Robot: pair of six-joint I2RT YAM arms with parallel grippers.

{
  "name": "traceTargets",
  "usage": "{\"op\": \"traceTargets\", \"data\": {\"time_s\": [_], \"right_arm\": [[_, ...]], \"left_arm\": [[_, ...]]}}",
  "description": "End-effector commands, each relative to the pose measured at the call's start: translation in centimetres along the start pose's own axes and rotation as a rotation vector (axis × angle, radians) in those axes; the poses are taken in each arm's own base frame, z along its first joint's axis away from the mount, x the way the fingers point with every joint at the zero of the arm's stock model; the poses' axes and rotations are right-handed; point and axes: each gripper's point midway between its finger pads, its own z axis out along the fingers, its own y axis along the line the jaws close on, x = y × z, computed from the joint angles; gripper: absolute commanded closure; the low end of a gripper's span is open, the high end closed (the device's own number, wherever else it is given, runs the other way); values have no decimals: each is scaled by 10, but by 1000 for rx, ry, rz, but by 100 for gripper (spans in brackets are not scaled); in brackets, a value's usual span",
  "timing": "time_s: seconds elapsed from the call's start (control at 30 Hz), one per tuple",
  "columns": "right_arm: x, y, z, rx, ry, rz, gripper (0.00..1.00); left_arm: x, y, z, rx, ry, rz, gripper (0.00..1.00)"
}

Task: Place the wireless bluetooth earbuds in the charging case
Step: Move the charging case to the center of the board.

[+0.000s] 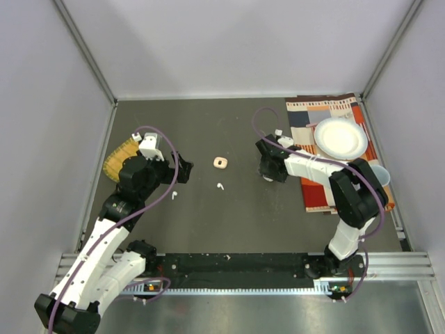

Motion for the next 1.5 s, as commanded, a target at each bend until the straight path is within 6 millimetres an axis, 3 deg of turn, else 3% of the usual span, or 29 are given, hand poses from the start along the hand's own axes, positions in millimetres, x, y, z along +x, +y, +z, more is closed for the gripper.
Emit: {"op": "traceTargets", "data": {"time_s": [0.0,0.43,0.83,0.93,1.07,1.2,1.27,1.47], "right_arm": [[-2,-1,6,-8,-7,-30,41],[-2,-4,16,18,4,-21,42],[0,-14,16,20,-8,-130,69],[-2,-14,10,-25,-31,-206,70],[-10,13,-12,-238,-91,-300,70],[9,42,-46,-514,-44,-471,68],[19,45,-52,-566,-9,-525,68],[51,25,-36,-443,94,-663,67]], "left_arm": [[-7,0,2,5,-35,4,2],[-8,-2,2,14,-33,2,2],[-8,-3,2,17,-31,0,2],[-9,-4,2,22,-33,0,2],[-7,-5,3,25,-27,-1,2],[-7,-5,3,27,-26,-4,2],[-7,-6,3,31,-28,-6,2],[-5,-7,5,38,-21,-12,2]]}}
